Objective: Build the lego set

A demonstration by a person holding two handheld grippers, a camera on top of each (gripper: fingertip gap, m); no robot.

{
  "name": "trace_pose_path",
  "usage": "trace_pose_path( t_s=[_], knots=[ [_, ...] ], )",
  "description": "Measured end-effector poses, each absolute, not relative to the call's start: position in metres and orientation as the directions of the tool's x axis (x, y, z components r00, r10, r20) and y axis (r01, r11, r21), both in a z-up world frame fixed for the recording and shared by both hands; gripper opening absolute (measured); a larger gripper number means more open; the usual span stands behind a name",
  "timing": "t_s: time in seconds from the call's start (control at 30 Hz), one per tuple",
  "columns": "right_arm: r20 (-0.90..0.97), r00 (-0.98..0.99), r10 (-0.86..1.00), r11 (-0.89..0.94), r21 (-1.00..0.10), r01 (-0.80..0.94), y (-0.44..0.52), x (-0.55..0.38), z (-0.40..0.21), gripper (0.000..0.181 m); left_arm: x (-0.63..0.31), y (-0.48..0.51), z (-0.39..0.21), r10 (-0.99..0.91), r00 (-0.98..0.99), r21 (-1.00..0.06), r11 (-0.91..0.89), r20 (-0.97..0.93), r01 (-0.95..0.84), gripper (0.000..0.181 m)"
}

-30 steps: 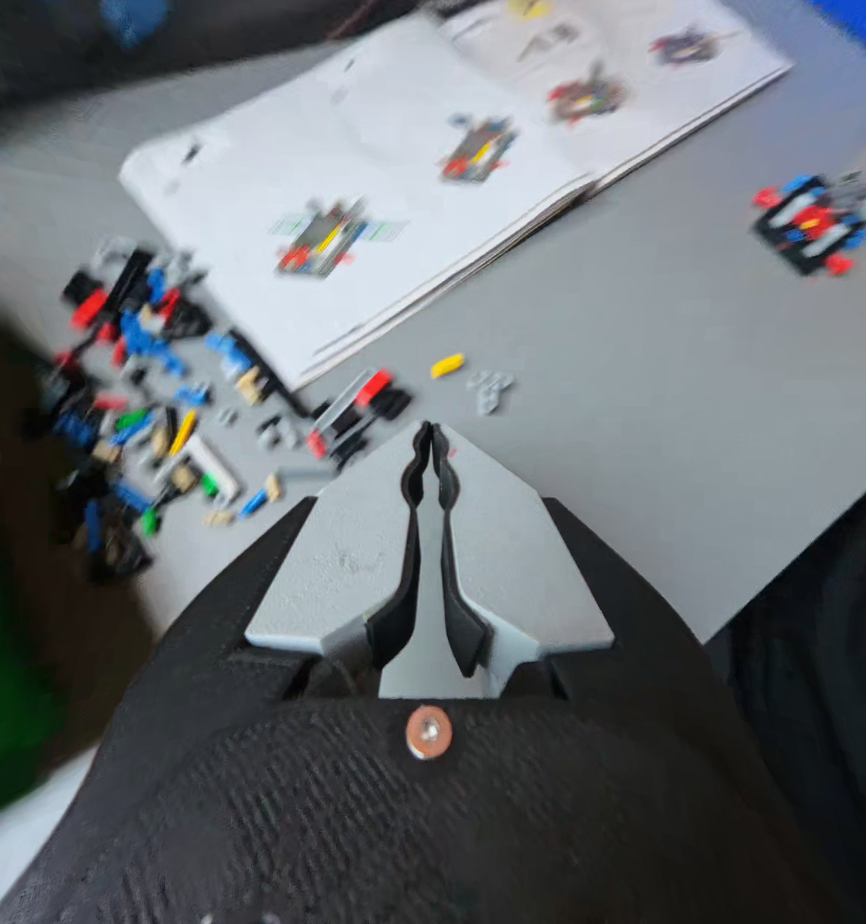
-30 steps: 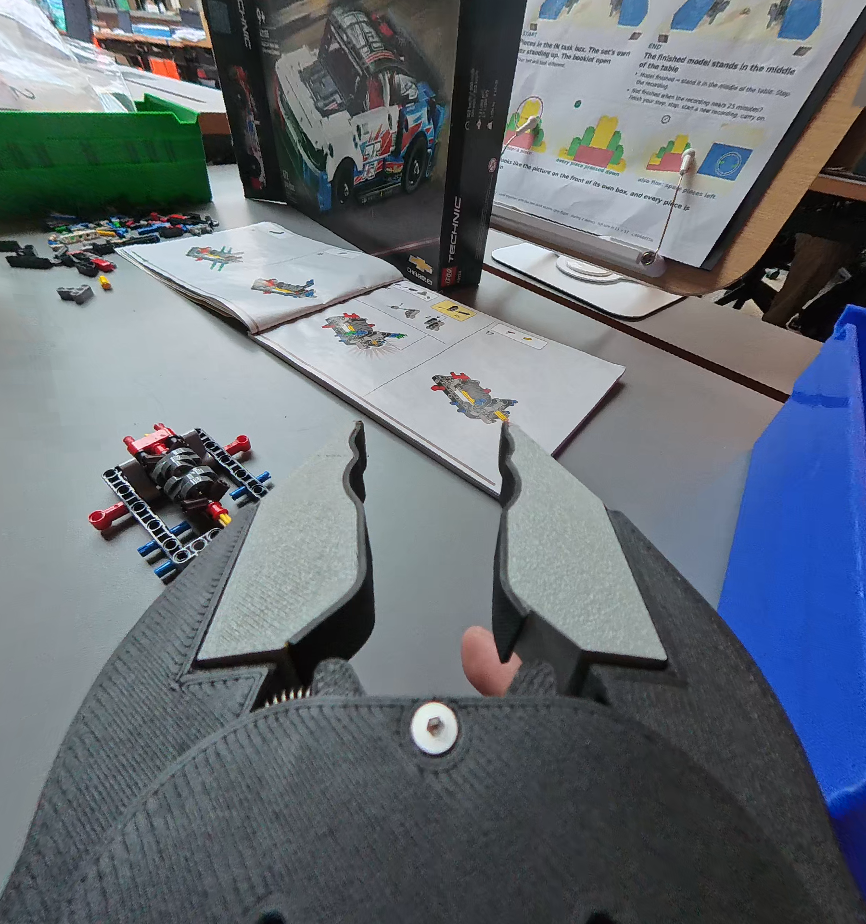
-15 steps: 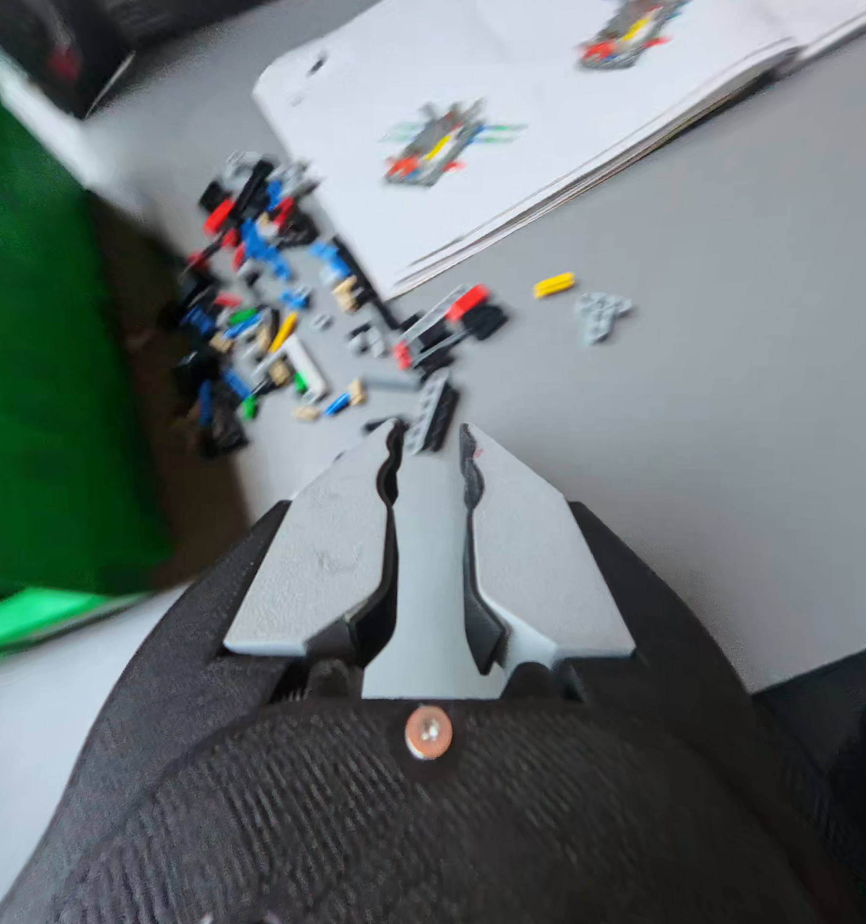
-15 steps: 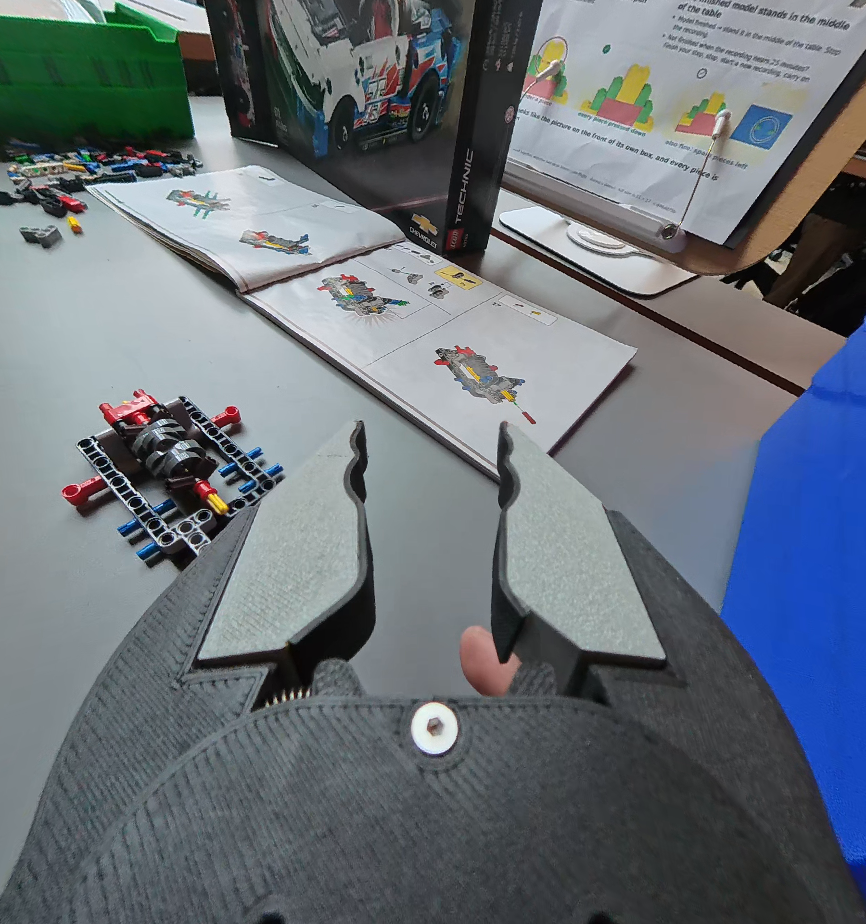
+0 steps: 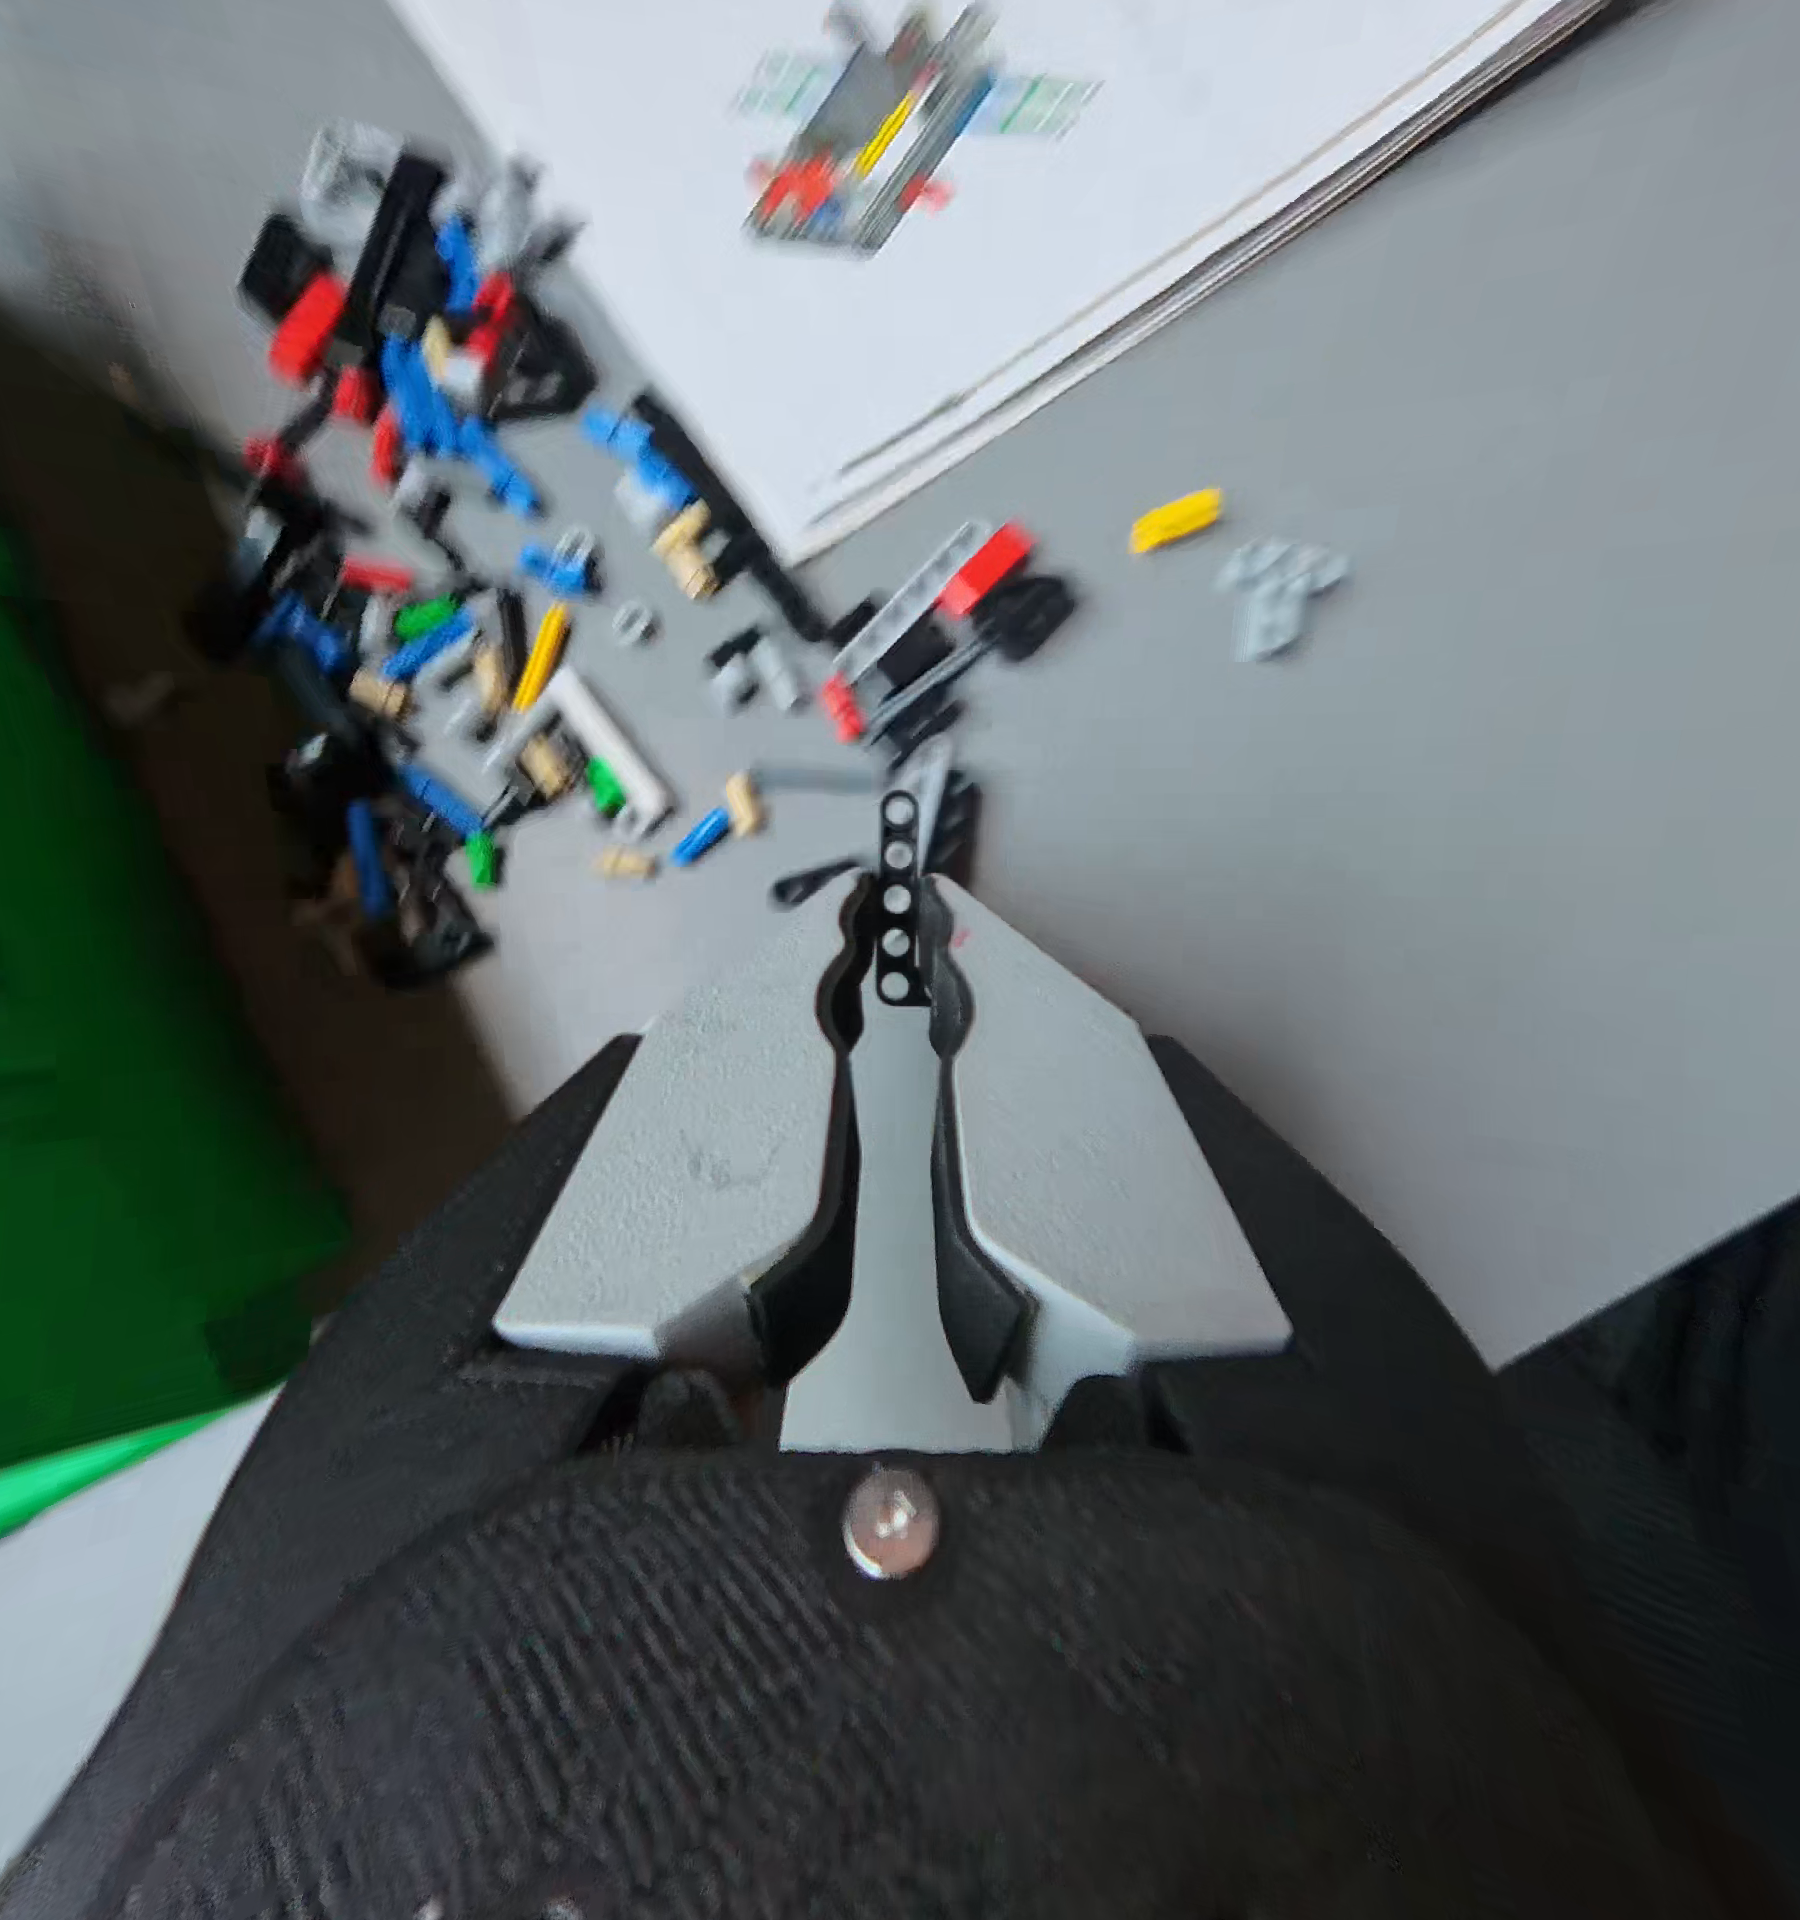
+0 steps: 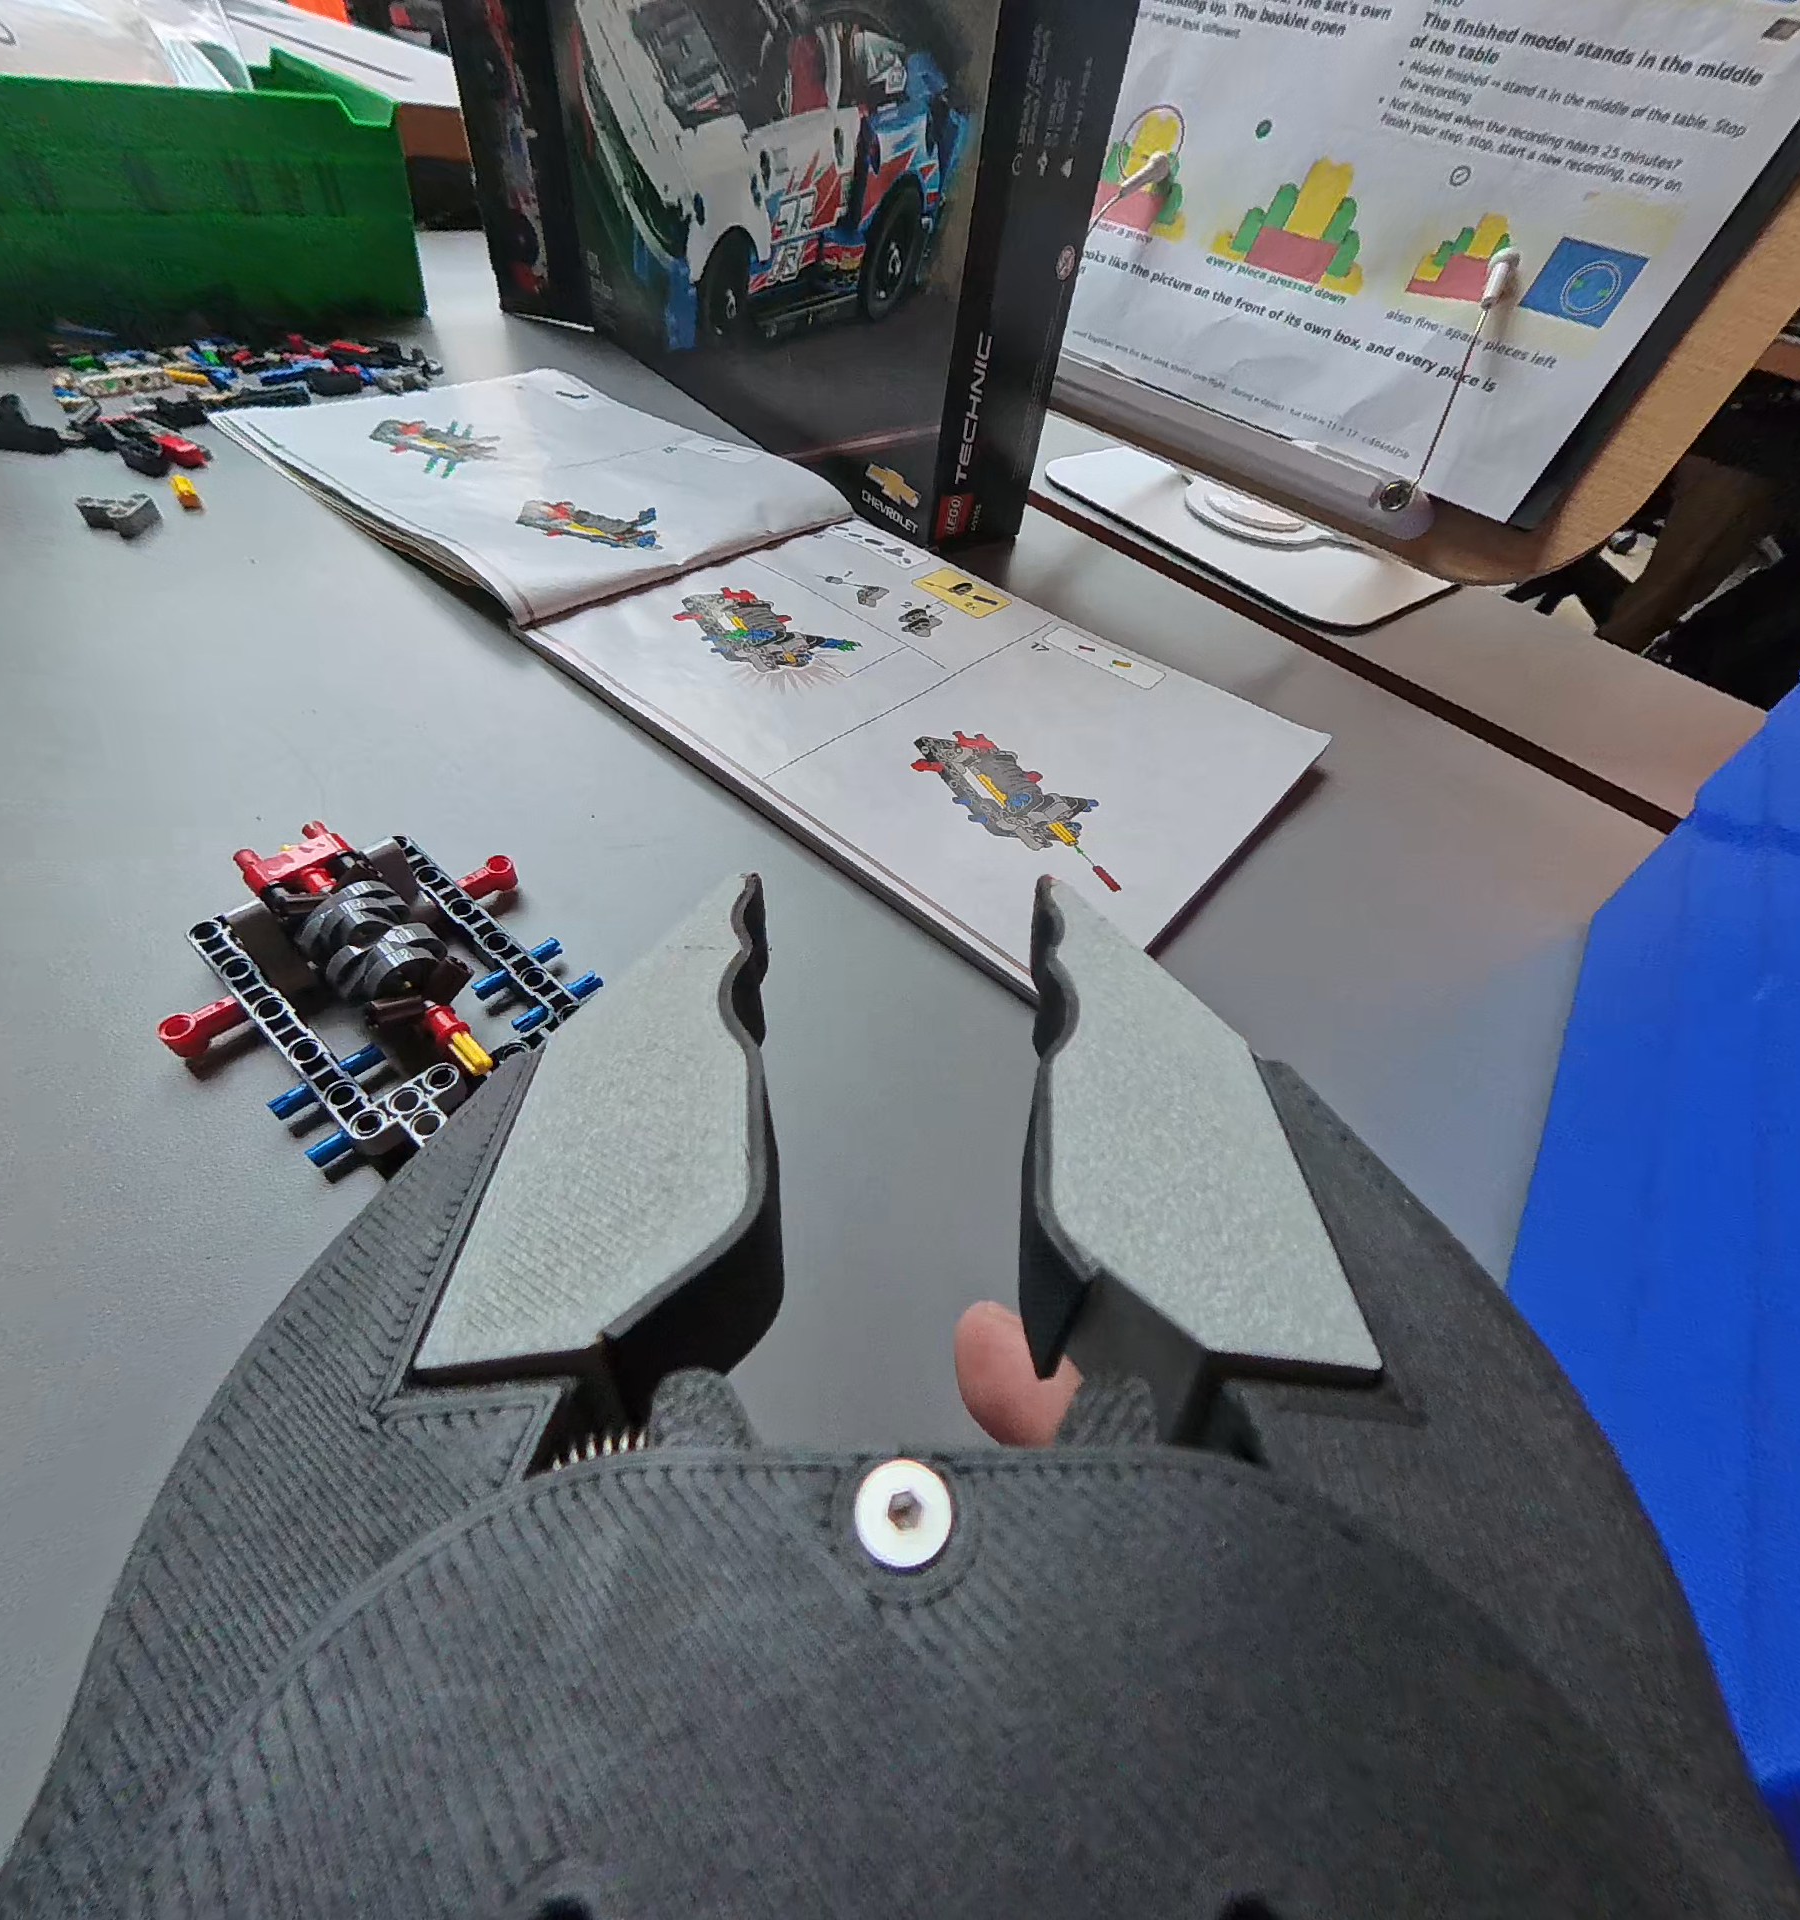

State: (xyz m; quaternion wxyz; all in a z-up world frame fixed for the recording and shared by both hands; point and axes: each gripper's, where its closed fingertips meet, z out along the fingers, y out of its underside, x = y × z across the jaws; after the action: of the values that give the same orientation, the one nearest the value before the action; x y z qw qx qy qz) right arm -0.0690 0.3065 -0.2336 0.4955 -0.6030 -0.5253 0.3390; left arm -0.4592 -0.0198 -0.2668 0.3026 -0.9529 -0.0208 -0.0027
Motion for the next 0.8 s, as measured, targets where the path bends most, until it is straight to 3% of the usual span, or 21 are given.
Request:
trace_pose_path(
  t_s=[0.1, 0.23, 0.33, 0.4, 0.47, 0.67, 0.8],
  knots=[
    [0.112, 0.215, 0.970, 0.044, -0.954, 0.296, 0.307, -0.070, -0.233, 0.048, -0.395, 0.032, -0.234, -0.158, 0.987, -0.652, -0.747, -0.018, -0.132, 0.005],
    [0.118, 0.218, 0.969, 0.049, -0.953, 0.300, 0.307, -0.070, -0.233, 0.048, -0.278, 0.107, -0.235, -0.466, 0.884, -0.678, -0.642, -0.027, -0.359, 0.005],
    [0.118, 0.226, 0.967, 0.046, -0.952, 0.302, 0.308, -0.068, -0.234, 0.048, -0.216, 0.149, -0.257, -0.584, 0.807, -0.647, -0.581, -0.092, -0.494, 0.005],
    [0.118, 0.229, 0.966, 0.045, -0.953, 0.301, 0.308, -0.067, -0.234, 0.048, -0.208, 0.161, -0.301, -0.622, 0.769, -0.515, -0.614, -0.151, -0.598, 0.005],
    [0.117, 0.229, 0.966, 0.045, -0.953, 0.298, 0.308, -0.067, -0.233, 0.048, -0.190, 0.168, -0.305, -0.652, 0.749, -0.590, -0.559, -0.120, -0.582, 0.006],
    [0.107, 0.225, 0.968, 0.037, -0.955, 0.294, 0.309, -0.067, -0.233, 0.048, -0.183, 0.173, -0.304, -0.638, 0.767, -0.629, -0.571, -0.064, -0.528, 0.007],
    [0.112, 0.230, 0.967, 0.039, -0.953, 0.301, 0.309, -0.067, -0.234, 0.048, -0.185, 0.171, -0.298, -0.622, 0.782, -0.661, -0.568, -0.045, -0.490, 0.025]
  ],
)
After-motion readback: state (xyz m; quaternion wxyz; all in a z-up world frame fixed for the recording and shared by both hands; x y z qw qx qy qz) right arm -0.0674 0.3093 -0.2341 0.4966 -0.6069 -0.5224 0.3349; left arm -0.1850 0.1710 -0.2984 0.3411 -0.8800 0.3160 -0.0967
